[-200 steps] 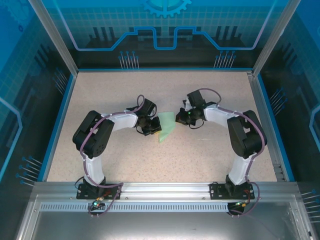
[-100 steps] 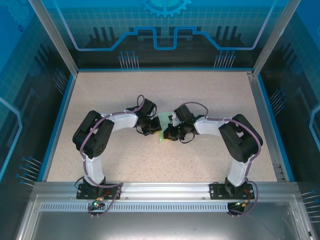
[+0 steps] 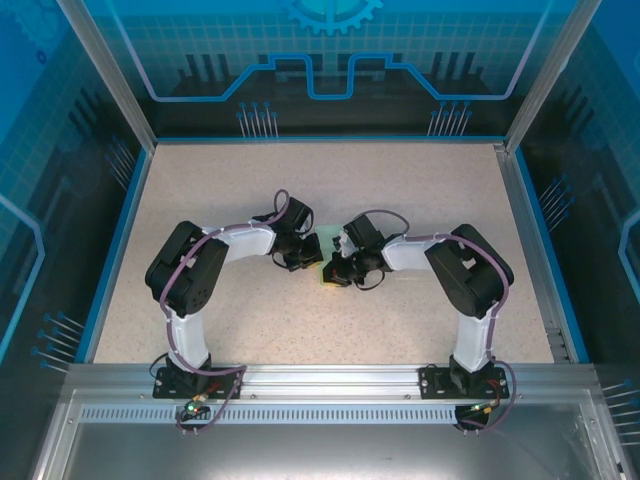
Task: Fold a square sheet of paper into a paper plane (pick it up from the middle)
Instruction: Third fold the triangle at the center of the table.
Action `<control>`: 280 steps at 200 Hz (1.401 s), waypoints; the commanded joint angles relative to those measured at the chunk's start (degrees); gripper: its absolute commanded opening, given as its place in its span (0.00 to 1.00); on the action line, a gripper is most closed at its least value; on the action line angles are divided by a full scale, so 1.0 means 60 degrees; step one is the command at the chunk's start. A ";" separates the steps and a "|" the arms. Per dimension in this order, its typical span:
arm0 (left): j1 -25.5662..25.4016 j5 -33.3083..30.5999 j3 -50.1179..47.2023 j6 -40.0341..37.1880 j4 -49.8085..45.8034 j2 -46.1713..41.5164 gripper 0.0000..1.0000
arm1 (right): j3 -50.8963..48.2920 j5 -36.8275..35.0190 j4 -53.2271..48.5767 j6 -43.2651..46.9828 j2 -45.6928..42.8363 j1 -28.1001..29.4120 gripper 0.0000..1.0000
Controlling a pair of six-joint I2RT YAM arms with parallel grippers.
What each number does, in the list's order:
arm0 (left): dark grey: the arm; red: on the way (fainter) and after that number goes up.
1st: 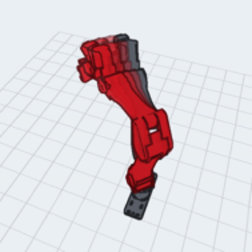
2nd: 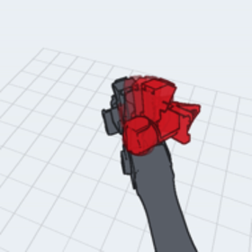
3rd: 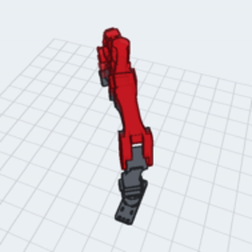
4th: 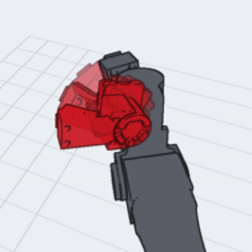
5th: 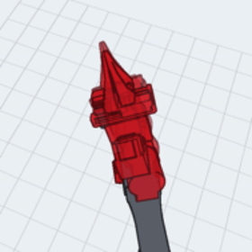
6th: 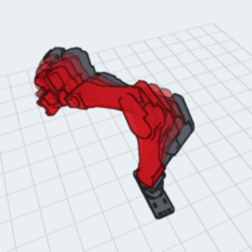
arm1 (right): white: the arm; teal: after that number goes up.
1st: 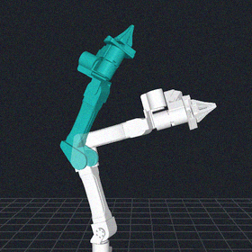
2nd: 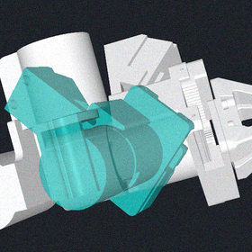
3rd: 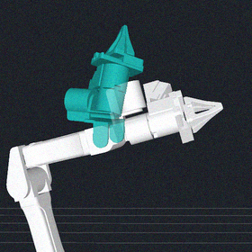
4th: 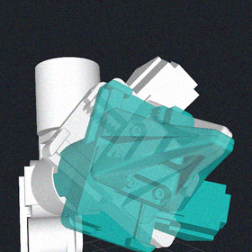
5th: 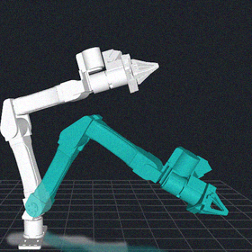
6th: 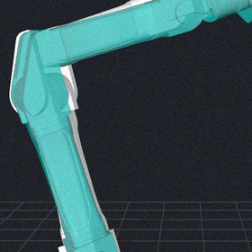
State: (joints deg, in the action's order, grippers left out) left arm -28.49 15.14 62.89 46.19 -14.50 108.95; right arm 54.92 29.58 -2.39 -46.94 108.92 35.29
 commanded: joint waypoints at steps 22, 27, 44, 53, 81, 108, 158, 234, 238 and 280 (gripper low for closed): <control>-0.0052 -0.0668 -0.0140 -0.0069 -0.0659 0.0387 0.00 | 0.0255 -0.0002 -0.0471 0.0202 0.0282 0.0181 0.00; -0.0054 -0.0662 -0.0140 -0.0067 -0.0652 0.0387 0.00 | 0.0265 0.0019 -0.0453 0.0199 0.0245 0.0176 0.00; -0.0062 -0.0670 -0.0126 -0.0052 -0.0658 0.0387 0.01 | 0.0210 0.0142 -0.0239 0.0207 -0.0029 0.0183 0.00; -0.0064 -0.0677 -0.0113 -0.0043 -0.0672 0.0387 0.01 | 0.0167 0.0233 -0.0135 0.0224 -0.0180 0.0183 0.00; -0.0067 -0.0699 -0.0096 -0.0051 -0.0675 0.0402 0.01 | 0.0076 0.0378 -0.0071 0.0346 -0.0334 0.0262 0.00; -0.0070 -0.0716 -0.0091 -0.0053 -0.0659 0.0417 0.00 | 0.0089 0.0340 -0.0126 0.0356 -0.0221 0.0374 0.00; -0.0071 -0.0762 -0.0168 -0.0024 -0.0659 0.0417 0.00 | 0.0317 0.0234 -0.0380 0.0299 0.0382 0.0402 0.00; -0.0070 -0.0802 -0.0169 -0.0052 -0.0690 0.0377 0.00 | 0.0154 -0.0118 -0.0381 0.0343 -0.0963 0.0146 0.00; -0.0060 -0.0802 -0.0170 -0.0056 -0.0702 0.0387 0.00 | 0.0145 -0.0228 -0.0445 0.0377 -0.1049 0.0095 0.00; -0.0070 -0.0790 -0.0119 -0.0082 -0.0693 0.0387 0.00 | 0.0568 -0.0635 -0.1078 0.0712 -0.0568 -0.0316 0.00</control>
State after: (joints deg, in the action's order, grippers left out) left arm -28.69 14.37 62.89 46.19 -14.50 108.95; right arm 56.88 27.66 -5.67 -44.31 103.53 34.70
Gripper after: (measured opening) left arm 0.050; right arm 0.041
